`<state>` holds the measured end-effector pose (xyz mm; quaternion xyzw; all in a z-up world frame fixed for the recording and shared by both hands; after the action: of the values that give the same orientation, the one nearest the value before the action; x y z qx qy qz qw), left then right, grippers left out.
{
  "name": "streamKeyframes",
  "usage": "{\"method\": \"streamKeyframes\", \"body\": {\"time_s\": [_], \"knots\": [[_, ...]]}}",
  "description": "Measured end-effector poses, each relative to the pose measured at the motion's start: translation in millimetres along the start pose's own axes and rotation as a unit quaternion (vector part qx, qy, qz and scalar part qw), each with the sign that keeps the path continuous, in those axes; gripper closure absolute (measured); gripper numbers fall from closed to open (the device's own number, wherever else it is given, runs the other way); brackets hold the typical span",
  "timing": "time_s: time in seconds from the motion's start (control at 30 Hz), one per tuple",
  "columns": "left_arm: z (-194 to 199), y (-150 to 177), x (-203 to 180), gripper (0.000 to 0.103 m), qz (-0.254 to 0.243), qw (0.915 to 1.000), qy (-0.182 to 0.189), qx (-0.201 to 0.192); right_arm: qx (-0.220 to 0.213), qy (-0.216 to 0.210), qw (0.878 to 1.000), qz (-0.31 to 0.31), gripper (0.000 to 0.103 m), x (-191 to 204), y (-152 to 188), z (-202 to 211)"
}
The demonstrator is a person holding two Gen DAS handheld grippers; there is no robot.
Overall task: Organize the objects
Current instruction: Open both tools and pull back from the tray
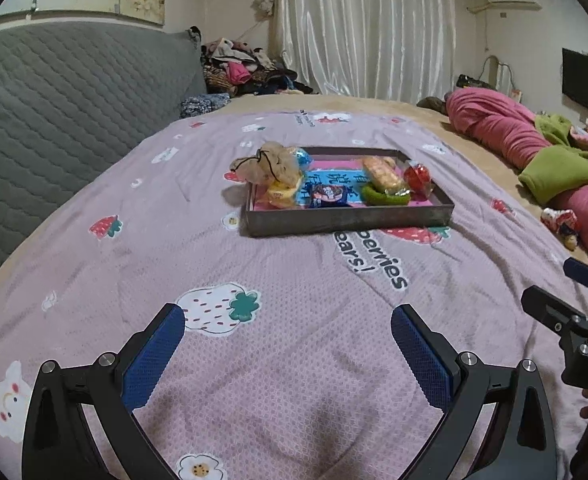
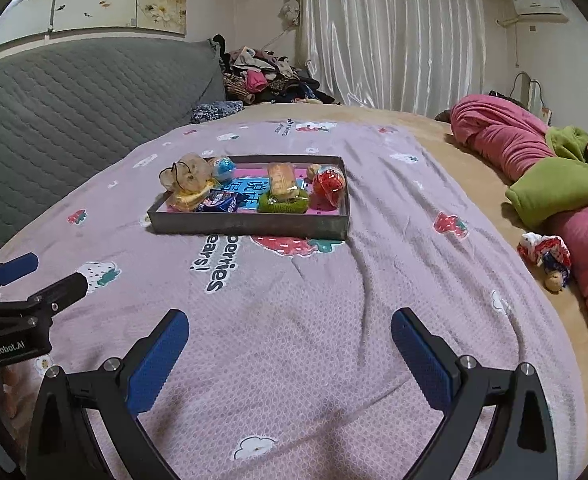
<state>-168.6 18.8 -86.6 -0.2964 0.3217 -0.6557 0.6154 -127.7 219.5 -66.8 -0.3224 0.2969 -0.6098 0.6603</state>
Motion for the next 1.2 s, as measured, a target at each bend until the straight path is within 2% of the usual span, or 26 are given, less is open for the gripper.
{"method": "streamKeyframes", "body": {"time_s": [0.33,0.73,1.03,1.2], "knots": [[-19.2,6.1,5.9,0.0,0.006,0.9998,-0.007,0.016,0.006,-0.002,1.0,-0.002,0.001,0.2,8.6,-14.9],[-25.1,8.1,-0.4,0.0,-0.005,0.9998,-0.012,0.014,0.01,0.003,1.0,0.006,0.001,-0.6,11.4,-20.7],[-29.1,8.7,4.9,0.0,0.005,0.9998,-0.007,0.019,0.01,0.007,1.0,0.008,0.001,-1.4,12.5,-21.4],[-30.6,8.1,0.8,0.0,0.008,0.9997,0.013,0.021,0.014,0.013,1.0,0.016,0.001,-1.6,13.5,-23.3]]}}
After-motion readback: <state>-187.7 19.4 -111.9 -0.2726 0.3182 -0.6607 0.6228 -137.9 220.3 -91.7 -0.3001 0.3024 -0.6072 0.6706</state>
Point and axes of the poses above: each gripper's, at about its wrist camera, not at the fingertips, and z roughly against the way its jaws point, x to its left, y to its underside, the point moved 7 cm from there along -z, roughly the way its jaws point, and after that the axes turned 2 degrees about y, right-handed, at the moved point
